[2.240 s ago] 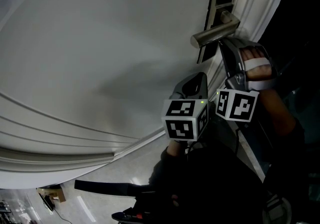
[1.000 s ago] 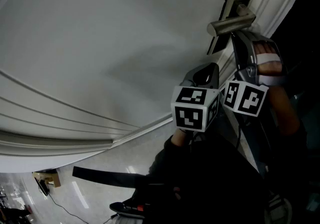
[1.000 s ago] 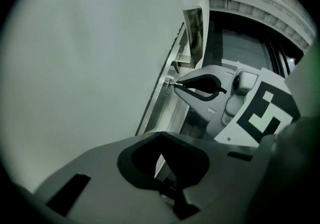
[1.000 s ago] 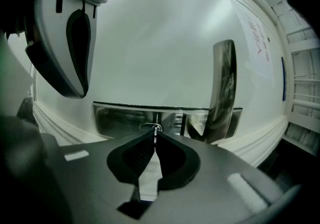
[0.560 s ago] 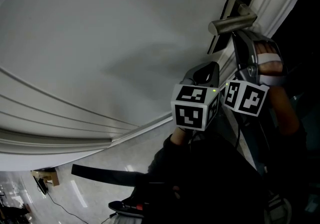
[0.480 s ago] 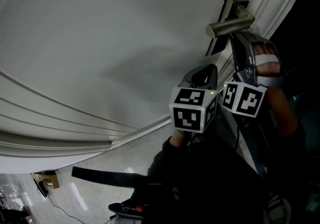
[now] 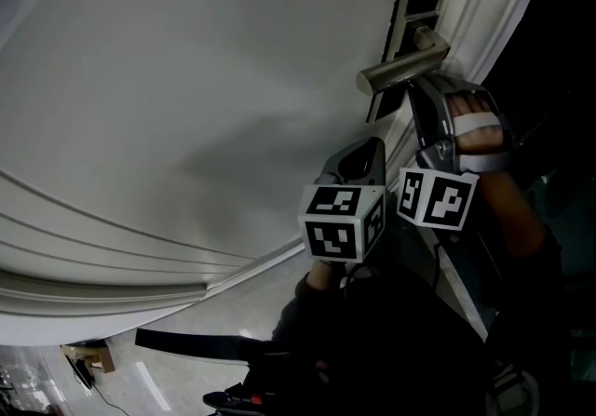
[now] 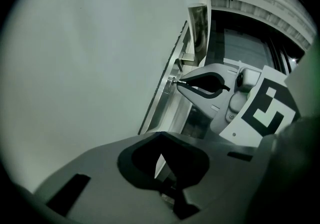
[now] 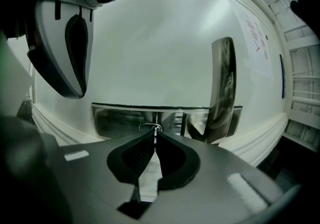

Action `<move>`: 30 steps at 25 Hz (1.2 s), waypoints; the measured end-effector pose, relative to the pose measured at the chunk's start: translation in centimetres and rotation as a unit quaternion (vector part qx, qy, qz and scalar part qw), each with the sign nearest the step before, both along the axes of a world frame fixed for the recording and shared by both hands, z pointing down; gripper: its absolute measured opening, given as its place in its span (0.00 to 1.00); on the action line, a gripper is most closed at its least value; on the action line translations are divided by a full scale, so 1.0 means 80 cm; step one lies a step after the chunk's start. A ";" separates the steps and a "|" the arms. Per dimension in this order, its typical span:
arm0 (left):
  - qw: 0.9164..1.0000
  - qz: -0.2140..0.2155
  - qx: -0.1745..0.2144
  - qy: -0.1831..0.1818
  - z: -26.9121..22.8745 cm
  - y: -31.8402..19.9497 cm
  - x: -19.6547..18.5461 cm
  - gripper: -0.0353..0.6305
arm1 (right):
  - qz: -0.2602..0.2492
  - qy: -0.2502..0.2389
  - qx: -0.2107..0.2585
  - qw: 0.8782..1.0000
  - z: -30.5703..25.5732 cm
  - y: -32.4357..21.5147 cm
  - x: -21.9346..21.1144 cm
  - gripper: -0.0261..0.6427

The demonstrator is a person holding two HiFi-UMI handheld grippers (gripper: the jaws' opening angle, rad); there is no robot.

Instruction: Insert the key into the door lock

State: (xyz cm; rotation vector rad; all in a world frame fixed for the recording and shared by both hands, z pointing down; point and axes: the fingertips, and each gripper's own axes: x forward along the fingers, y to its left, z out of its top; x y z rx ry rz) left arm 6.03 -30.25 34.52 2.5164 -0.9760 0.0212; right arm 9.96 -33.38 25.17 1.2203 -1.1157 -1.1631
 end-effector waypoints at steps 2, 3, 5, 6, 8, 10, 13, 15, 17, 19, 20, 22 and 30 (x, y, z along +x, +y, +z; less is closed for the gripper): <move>1.000 0.001 -0.001 0.000 0.000 0.000 0.000 0.05 | 0.000 0.001 0.000 1.000 0.000 0.000 0.000 0.06; 1.000 0.000 -0.001 0.001 0.000 0.000 0.000 0.05 | 0.000 0.002 0.000 1.000 0.000 0.000 0.000 0.06; 1.000 -0.002 -0.002 0.001 0.000 0.001 -0.001 0.05 | -0.001 0.002 0.000 1.000 0.000 0.000 0.000 0.06; 1.000 -0.003 -0.002 0.001 0.001 0.001 -0.001 0.05 | -0.001 0.002 0.001 1.000 0.000 0.000 0.000 0.06; 1.000 -0.005 -0.002 0.000 0.000 0.002 -0.003 0.05 | 0.000 0.000 0.005 1.000 0.000 0.000 0.000 0.06; 1.000 -0.008 -0.002 -0.001 0.000 0.004 -0.005 0.05 | -0.002 0.000 0.010 1.000 0.000 0.000 0.000 0.06; 1.000 -0.015 -0.004 0.000 -0.001 0.005 -0.012 0.05 | -0.014 -0.011 0.021 1.000 0.000 0.001 -0.002 0.06; 1.000 -0.019 -0.006 0.000 0.001 0.005 -0.015 0.05 | -0.025 -0.029 0.031 0.999 -0.001 0.001 -0.002 0.06; 1.000 -0.023 -0.008 0.001 0.003 0.004 -0.018 0.05 | -0.037 -0.055 0.039 0.997 0.000 0.001 -0.001 0.06; 1.000 -0.029 -0.010 0.002 0.004 0.004 -0.022 0.05 | -0.044 -0.081 0.039 0.995 0.001 0.004 0.000 0.06; 0.999 -0.031 -0.010 0.002 0.004 0.004 -0.024 0.05 | -0.046 -0.090 0.036 0.994 0.001 0.007 0.002 0.06; 0.999 -0.036 -0.010 0.002 0.004 0.003 -0.029 0.05 | -0.045 -0.105 0.033 0.993 0.002 0.012 0.007 0.06; 0.998 -0.056 -0.014 -0.005 0.010 -0.003 -0.040 0.05 | -0.024 -0.294 0.057 0.954 0.008 0.045 0.046 0.06</move>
